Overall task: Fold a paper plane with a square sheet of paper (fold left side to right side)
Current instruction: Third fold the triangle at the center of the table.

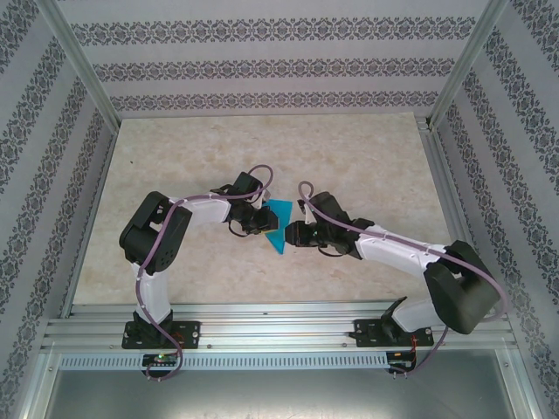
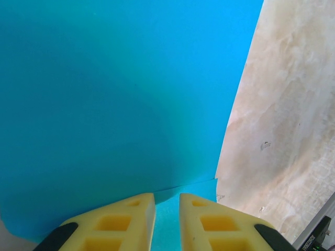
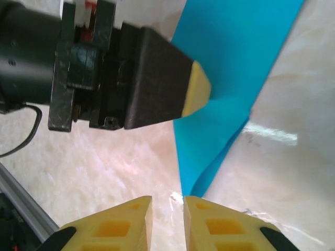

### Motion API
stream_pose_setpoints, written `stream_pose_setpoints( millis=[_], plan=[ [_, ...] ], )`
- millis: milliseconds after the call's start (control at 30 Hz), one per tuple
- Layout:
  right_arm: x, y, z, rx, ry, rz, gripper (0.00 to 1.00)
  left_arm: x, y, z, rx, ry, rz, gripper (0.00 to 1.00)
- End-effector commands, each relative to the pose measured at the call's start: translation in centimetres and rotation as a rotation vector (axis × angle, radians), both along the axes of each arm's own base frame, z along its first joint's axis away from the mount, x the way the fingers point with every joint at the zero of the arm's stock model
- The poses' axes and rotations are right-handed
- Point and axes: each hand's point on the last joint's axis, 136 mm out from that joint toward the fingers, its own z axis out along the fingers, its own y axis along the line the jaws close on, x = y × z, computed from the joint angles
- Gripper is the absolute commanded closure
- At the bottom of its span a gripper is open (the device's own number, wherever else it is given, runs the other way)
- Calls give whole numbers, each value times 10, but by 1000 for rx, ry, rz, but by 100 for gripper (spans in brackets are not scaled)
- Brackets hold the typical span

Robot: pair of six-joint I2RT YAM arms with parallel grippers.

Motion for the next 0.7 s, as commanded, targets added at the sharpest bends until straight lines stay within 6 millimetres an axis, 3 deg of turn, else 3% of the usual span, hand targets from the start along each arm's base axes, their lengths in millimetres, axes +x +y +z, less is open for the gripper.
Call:
stream_pose_setpoints(
  millis=[0, 367, 667],
  plan=[
    [6, 24, 5, 75, -13, 6, 79, -14, 10, -34, 90, 45, -11, 78],
    [3, 49, -26, 46, 50, 60, 81, -15, 8, -33, 93, 42, -18, 78],
    [-7, 42, -50, -16, 109, 64, 81, -15, 7, -33, 97, 41, -21, 78]
  ],
)
